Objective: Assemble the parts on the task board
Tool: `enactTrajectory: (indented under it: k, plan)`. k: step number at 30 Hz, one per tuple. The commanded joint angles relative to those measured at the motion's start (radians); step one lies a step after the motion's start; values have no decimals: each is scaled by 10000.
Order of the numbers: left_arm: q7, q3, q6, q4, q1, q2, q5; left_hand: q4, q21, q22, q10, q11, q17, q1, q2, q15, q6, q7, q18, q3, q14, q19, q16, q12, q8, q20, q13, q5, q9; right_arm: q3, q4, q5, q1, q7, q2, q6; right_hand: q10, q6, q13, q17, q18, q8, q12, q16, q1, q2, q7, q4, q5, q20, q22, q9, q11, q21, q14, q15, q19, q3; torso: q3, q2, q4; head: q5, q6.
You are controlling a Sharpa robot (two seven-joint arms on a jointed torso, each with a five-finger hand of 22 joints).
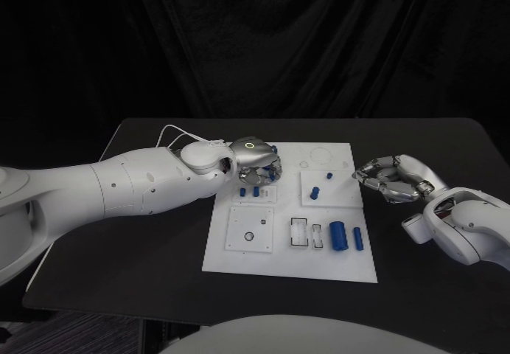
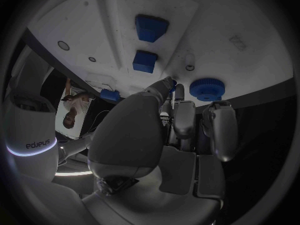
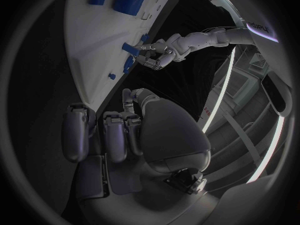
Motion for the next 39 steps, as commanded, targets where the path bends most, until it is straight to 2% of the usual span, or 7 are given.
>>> enactTrajectory:
  k: [1,6,10,20,27,34,39]
  plan:
    - [25,8,-512,261,-22,-197,-50,-11,60,1962,93,16,-27,7,38,-71,60,-11,-166,74,26,160,-12,-73,1,-101,-45,28,16,6,-8,6,-14,-52,-6,92,1042,-67,2632,2635,-52,31,26,26,-78,-6,-15,0,67,-4,1982,-13,25,-51,1051,-16,33,52,-2,0,4,-58,-22]
    - [8,49,-746,882,55,-722,-50,-55,-18,1937,274,24,-152,-25,-55,-66,148,6,-150,83,10,129,-80,-163,2,-111,-90,6,41,6,-26,6,-14,-61,-5,124,1042,-66,2632,2635,-52,33,26,26,-79,-4,-16,-2,66,-5,1981,-13,25,-52,1051,-16,33,57,-1,-2,18,-165,-68]
    - [-59,73,-707,1406,209,-1206,-50,-44,-84,1917,288,17,-244,-71,-83,-64,145,-6,-136,83,-20,102,-135,-235,-20,-111,-121,-43,42,6,-57,7,-15,-78,6,147,1042,-66,2632,2635,-51,34,26,26,-80,-3,-16,-4,66,-5,1981,-14,25,-54,1051,-16,32,60,-5,-2,21,-151,-112]
    - [-229,23,-235,1963,301,-1903,-50,21,-482,1803,322,18,-675,-204,-83,-36,195,-7,-57,105,-220,-70,-406,-474,-69,-89,-204,-289,60,5,-99,7,-18,-74,71,223,1042,-70,2632,2635,-50,34,26,26,-82,-2,-14,-5,65,-5,1979,-16,25,-60,1051,-16,28,65,-9,0,13,-85,-121]
    - [-346,7,-89,2007,288,-2115,-50,30,-488,1802,335,24,-689,-219,-81,-33,206,0,-57,105,-229,-74,-418,-493,-71,-86,-209,-314,63,5,-117,-9,-20,-78,87,275,1042,-75,2632,2635,-46,33,26,26,-84,-1,-13,-6,65,-5,1974,-17,26,-73,1051,-16,21,69,7,-12,31,53,-197]
    - [-449,3,-13,1921,271,-2147,-50,37,-530,1791,368,30,-718,-229,-73,-28,214,6,-49,108,-245,-93,-437,-507,-77,-81,-211,-343,67,5,-120,-13,-20,-83,104,295,1042,-75,2632,2635,-46,33,26,26,-84,-1,-13,-6,65,-5,1974,-17,26,-73,1051,-16,21,69,-29,17,26,19,-188]
    - [-512,2,-38,1843,257,-2119,-50,35,-516,1795,385,32,-729,-227,-71,-27,214,7,-53,111,-251,-89,-444,-513,-82,-79,-212,-357,68,5,-110,-13,-20,-93,99,301,1042,-75,2632,2635,-46,33,26,26,-84,-1,-13,-6,65,-5,1974,-17,26,-73,1051,-16,21,69,-22,9,49,26,-232]
